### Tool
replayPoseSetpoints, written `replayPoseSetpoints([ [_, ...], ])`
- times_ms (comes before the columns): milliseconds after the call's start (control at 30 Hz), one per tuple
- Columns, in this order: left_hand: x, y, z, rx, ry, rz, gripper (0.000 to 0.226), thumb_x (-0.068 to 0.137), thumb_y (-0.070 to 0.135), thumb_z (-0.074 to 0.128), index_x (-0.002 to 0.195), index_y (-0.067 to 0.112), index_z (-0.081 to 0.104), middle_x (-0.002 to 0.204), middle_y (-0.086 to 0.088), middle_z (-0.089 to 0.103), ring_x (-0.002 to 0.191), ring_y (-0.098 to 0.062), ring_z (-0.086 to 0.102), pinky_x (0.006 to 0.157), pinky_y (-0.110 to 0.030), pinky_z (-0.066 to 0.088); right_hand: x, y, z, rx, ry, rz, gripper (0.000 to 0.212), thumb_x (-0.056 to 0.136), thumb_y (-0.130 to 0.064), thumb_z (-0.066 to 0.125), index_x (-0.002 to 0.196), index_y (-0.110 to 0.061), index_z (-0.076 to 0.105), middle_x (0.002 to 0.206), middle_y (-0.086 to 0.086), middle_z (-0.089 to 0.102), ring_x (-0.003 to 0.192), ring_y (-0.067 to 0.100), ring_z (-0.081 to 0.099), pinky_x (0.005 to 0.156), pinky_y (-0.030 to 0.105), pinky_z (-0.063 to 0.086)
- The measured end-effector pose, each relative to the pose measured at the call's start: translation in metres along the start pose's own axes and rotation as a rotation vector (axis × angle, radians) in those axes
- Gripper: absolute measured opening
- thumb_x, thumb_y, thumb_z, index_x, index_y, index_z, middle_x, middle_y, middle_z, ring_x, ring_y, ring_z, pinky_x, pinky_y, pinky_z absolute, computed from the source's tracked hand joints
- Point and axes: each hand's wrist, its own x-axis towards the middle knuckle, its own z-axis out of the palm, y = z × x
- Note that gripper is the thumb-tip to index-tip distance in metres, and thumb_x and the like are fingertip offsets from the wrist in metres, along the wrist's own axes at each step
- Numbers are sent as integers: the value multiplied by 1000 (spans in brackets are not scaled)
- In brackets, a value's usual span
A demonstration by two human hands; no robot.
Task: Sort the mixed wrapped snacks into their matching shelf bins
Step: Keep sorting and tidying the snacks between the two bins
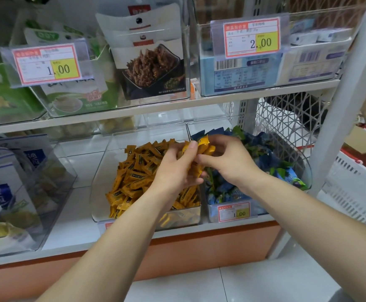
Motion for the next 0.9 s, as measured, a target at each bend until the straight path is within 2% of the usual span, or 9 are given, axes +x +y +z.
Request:
replayPoseSetpoints([
  [100, 3, -2, -6, 69, 67, 28, 39, 91, 43, 66, 122, 20, 57, 106, -6, 70, 77, -17, 71, 66, -30, 57, 1, -2, 7, -89, 28, -10, 36, 73, -13, 85, 105, -23, 70, 98, -6, 74, 89, 9, 71, 85, 31, 59],
  [233, 12, 0, -32, 227, 198, 98, 44, 86, 44, 72, 123, 24, 59, 115, 4, 69, 97, -19, 70, 58, -20, 53, 7, 3, 1, -26, 7, 47, 63, 76, -20, 86, 132, -26, 56, 116, -6, 69, 99, 13, 71, 86, 29, 57],
  [333, 16, -6, -65, 803, 245, 256, 34, 86, 46, 71, 116, 34, 62, 107, 12, 69, 97, -11, 64, 77, -29, 51, 16, 17, -18, -245, 85, 56, 34, 85, -25, 77, 117, -25, 65, 109, -7, 69, 105, 10, 64, 92, 30, 51],
  [467, 23, -8, -86, 1248, 261, 260, 43, 86, 50, 68, 124, 32, 62, 129, 2, 62, 118, -24, 56, 96, -40, 49, 15, 43, -30, -533, -146, 157, 11, 88, -30, 71, 97, -35, 66, 100, -11, 69, 96, 9, 65, 75, 22, 48],
  [533, 23, -5, -79, 1276, 307, 343, 49, 85, 54, 64, 128, 31, 60, 132, 0, 59, 120, -24, 53, 96, -37, 47, 13, 53, -24, -690, -252, 141, 29, 87, -38, 71, 114, -34, 62, 116, -8, 65, 101, 11, 63, 78, 23, 50],
  [600, 19, -4, -63, 1204, 255, 411, 49, 85, 58, 60, 126, 32, 60, 127, 6, 62, 114, -16, 57, 85, -27, 43, 15, 60, -17, -863, -279, 114, 54, 85, -50, 69, 134, -34, 52, 130, -1, 54, 111, 20, 58, 87, 35, 52],
  [667, 13, -10, -44, 1120, 106, 401, 52, 85, 61, 56, 126, 30, 61, 123, 10, 65, 111, -10, 59, 83, -23, 42, 17, 62, -11, -980, -304, 87, 50, 85, -51, 67, 130, -36, 55, 122, -1, 56, 109, 24, 58, 80, 36, 53],
  [767, 7, -24, -25, 1080, -60, 298, 59, 86, 60, 62, 133, 26, 54, 122, 7, 65, 110, -12, 61, 88, -26, 48, 19, 57, -11, -950, -364, 77, 28, 85, -34, 70, 113, -33, 65, 108, -4, 65, 98, 22, 63, 75, 36, 55],
  [900, 11, -35, -24, 984, -67, 192, 66, 84, 57, 67, 138, 29, 43, 115, 11, 62, 95, -3, 60, 77, -15, 47, 28, 45, -35, -983, -94, 26, 29, 89, -27, 62, 113, -42, 60, 114, -14, 58, 96, 16, 59, 73, 32, 51],
])
